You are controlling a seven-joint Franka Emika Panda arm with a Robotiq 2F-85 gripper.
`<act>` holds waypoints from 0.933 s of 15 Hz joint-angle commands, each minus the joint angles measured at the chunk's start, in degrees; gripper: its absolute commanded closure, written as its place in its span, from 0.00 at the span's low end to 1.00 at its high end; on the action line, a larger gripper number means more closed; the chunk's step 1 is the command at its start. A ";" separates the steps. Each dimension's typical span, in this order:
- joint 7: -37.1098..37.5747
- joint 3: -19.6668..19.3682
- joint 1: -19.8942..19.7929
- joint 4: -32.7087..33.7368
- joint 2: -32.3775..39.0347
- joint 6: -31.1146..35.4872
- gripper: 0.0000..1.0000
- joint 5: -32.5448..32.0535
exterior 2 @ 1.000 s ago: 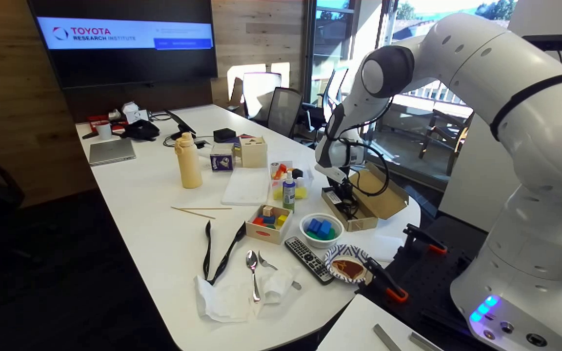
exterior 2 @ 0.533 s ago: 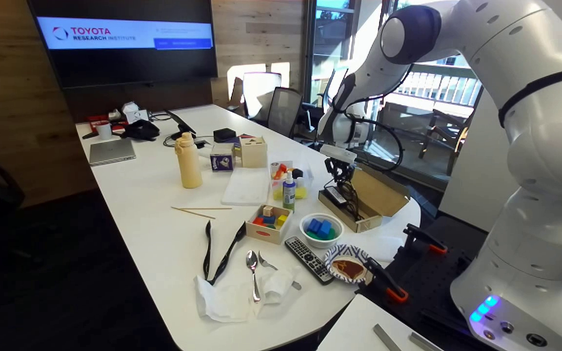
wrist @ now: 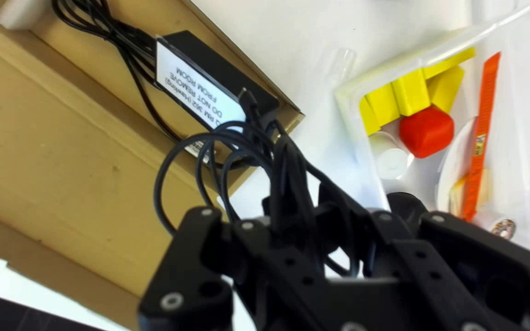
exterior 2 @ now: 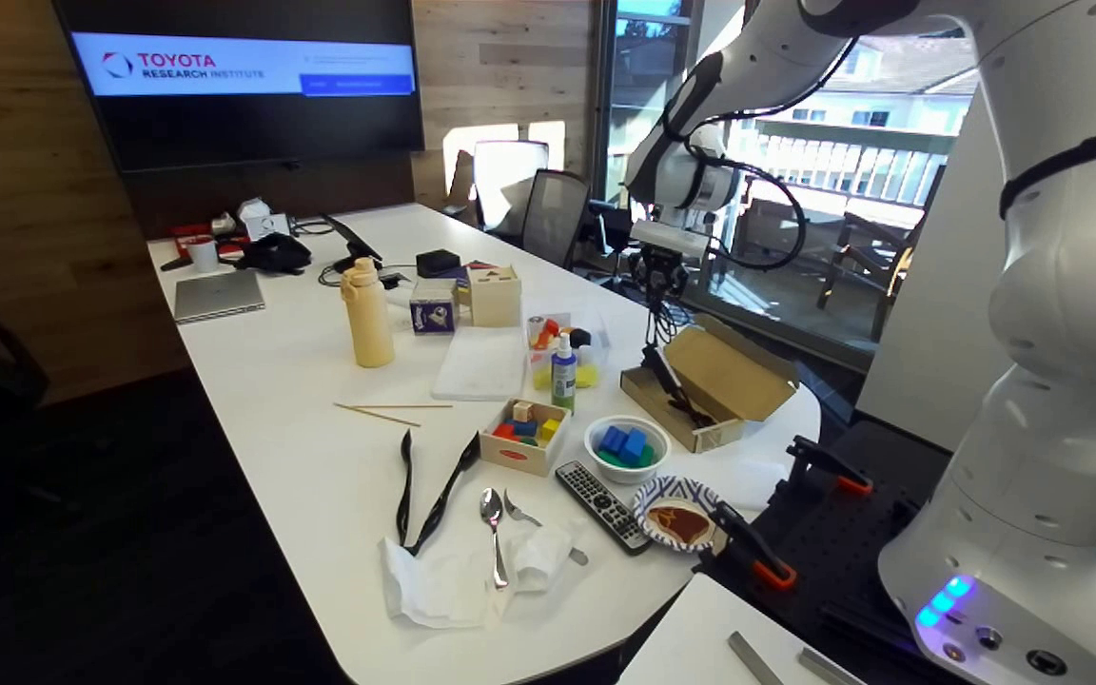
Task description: Shift the cable from the box to the table
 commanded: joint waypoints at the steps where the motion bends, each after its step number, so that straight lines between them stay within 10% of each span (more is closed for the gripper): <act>1: -0.94 0.02 1.83 -7.44 -10.77 0.09 1.00 0.40; 14: 11.10 -1.87 4.07 -10.78 -31.55 9.37 1.00 2.30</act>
